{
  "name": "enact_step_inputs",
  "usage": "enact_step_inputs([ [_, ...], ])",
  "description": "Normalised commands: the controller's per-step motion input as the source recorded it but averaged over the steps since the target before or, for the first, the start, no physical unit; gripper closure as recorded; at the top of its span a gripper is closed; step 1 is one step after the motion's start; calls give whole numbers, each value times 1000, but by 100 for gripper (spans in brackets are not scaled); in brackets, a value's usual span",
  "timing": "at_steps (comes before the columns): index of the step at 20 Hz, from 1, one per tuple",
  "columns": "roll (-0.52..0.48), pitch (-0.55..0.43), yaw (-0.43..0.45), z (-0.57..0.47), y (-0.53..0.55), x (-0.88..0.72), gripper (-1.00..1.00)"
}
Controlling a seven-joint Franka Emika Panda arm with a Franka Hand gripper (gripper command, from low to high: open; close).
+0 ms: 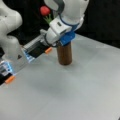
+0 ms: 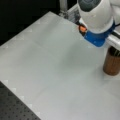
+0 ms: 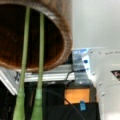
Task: Flower insertion into a vase
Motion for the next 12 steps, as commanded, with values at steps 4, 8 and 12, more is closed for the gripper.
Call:
enact_step_inputs([
  [4,-160,-727,168,11,-375,-165,-100],
  [8,-66,-589,188,-75,-403,-123,-100],
  [12,-3,-388,216,-98,-515,-39,-100],
])
